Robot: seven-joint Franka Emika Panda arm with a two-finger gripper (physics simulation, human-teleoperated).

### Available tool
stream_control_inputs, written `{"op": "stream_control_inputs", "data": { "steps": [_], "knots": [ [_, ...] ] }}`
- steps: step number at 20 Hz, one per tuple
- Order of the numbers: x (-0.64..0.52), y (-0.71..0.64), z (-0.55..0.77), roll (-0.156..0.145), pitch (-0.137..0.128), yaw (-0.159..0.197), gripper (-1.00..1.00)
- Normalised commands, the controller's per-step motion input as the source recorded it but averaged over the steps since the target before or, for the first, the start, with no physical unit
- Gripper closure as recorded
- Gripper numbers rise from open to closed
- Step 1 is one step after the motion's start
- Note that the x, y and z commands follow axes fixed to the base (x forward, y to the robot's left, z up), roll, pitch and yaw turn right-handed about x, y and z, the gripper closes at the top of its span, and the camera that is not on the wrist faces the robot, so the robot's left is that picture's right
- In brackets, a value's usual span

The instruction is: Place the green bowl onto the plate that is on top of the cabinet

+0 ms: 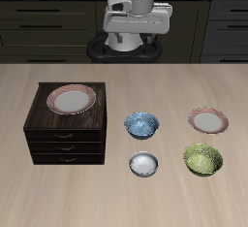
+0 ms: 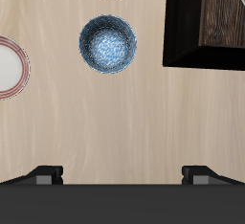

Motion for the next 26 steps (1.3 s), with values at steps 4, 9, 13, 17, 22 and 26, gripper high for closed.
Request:
{"op": "stream_control_inputs", "data": {
  "steps": [4,9,13,17,22,26],
  "knots": [
    [0.19,0.14,0.03,0.012,0.006,-0.001,-1.0],
    [0.28,0.24,0.05,0.031,0.008,-0.008,-1.0],
    [0.27,0.32,0.01,0.024,0.018,-0.003,-1.0],
    [0.26,0.21,0.07,0.017,0.002,-0.01,-1.0],
    [0.36,0.22,0.08,0.021,0.011,-0.01,-1.0],
    [0.3,0.21,0.08,0.009,0.003,-0.016,-1.0]
  ]
}}
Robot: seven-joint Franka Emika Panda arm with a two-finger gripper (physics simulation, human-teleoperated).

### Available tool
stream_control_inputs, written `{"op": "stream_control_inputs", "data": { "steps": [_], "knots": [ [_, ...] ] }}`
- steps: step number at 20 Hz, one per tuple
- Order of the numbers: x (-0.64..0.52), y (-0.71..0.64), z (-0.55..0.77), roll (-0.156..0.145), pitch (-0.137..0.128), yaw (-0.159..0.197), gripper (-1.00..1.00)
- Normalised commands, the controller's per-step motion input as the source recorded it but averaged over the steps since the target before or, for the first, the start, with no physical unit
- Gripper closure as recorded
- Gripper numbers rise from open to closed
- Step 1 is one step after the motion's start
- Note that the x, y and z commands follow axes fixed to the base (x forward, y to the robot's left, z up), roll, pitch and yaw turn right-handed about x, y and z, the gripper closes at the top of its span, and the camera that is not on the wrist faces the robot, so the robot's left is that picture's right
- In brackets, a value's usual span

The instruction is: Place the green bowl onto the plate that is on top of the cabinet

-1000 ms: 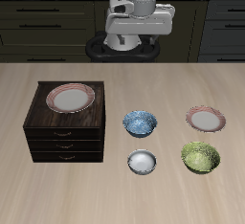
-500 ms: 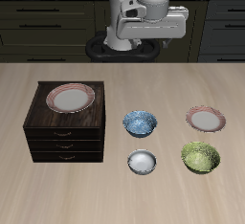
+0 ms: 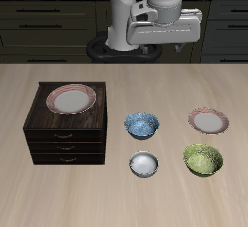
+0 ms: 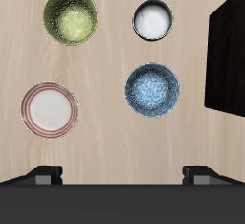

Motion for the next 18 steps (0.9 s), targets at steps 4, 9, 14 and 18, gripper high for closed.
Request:
{"op": "stream_control_inputs", "data": {
  "steps": [4,9,14,18],
  "knots": [
    [0.35,0.24,0.04,0.015,0.015,-0.01,-1.0],
    [0.26,0.09,0.05,-0.008,0.004,-0.011,-1.0],
    [0.38,0.06,0.09,0.012,0.012,-0.039,-1.0],
    [0.34,0.01,0.05,0.005,0.002,-0.028,-1.0]
  ]
}}
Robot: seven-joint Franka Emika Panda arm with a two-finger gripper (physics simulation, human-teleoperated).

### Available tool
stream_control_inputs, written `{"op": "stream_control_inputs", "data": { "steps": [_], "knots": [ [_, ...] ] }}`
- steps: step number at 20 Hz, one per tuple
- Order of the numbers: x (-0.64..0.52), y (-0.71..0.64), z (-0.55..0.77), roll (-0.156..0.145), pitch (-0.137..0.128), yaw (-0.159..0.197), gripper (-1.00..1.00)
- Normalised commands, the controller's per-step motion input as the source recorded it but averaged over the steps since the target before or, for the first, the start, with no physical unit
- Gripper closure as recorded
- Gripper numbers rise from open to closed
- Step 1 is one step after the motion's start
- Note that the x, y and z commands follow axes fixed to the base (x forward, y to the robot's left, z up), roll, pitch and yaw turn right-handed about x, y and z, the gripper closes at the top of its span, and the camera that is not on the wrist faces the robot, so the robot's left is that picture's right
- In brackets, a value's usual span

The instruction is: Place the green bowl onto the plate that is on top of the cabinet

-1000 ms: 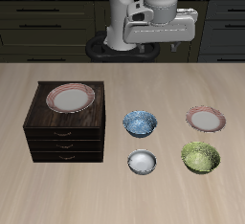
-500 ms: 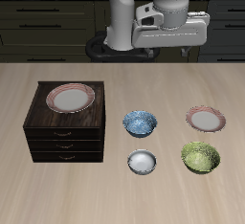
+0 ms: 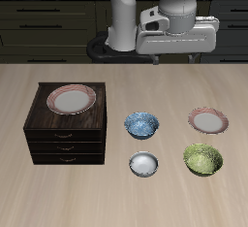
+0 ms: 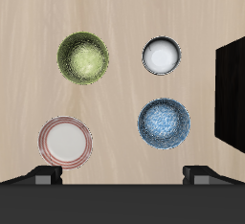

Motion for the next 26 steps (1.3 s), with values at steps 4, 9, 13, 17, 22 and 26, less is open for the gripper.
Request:
{"op": "stream_control_inputs", "data": {
  "steps": [4,9,13,17,22,26],
  "knots": [
    [0.32,0.07,0.06,0.015,-0.011,-0.005,-1.0],
    [0.22,0.12,0.04,0.015,0.008,-0.008,-1.0],
    [0.23,0.1,0.06,-0.019,-0.014,-0.019,-1.0],
    [0.19,0.09,0.01,-0.011,0.003,-0.006,-1.0],
    [0.29,0.06,0.02,-0.004,-0.012,-0.016,-1.0],
    [0.25,0.07,0.0,-0.003,-0.018,-0.006,-1.0]
  ]
}}
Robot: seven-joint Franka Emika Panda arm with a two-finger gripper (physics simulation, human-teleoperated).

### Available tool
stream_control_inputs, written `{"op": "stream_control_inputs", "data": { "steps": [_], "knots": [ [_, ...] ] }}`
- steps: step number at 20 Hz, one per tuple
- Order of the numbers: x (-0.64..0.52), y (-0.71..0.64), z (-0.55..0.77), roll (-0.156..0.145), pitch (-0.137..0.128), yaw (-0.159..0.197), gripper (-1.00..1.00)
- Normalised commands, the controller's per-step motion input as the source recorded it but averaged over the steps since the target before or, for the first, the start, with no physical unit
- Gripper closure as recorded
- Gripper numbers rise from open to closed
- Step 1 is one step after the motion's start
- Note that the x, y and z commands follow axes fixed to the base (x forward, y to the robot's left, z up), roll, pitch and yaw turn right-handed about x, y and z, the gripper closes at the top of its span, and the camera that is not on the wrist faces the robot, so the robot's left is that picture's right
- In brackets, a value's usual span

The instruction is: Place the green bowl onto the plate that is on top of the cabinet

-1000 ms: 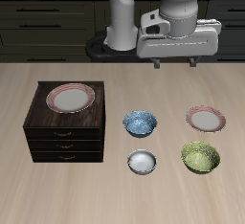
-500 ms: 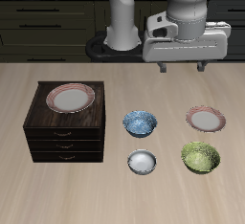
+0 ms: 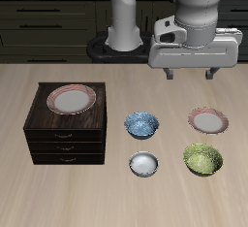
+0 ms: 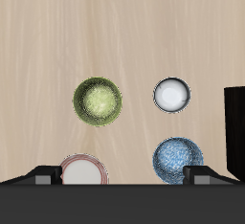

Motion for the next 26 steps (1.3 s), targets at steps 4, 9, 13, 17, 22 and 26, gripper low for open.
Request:
{"op": "stream_control_inputs", "data": {
  "steps": [4,9,13,17,22,26],
  "knots": [
    [0.16,0.11,-0.09,0.008,-0.004,0.003,-1.0],
    [0.1,0.04,-0.11,0.009,-0.001,-0.006,-1.0],
    [0.05,0.0,-0.29,0.005,0.016,0.02,-1.0],
    [0.18,-0.02,-0.36,-0.009,0.03,-0.005,-1.0],
    [0.16,-0.03,-0.51,-0.009,0.064,-0.007,-1.0],
    [0.11,0.02,-0.46,-0.01,0.045,-0.008,-1.0]
  ]
}}
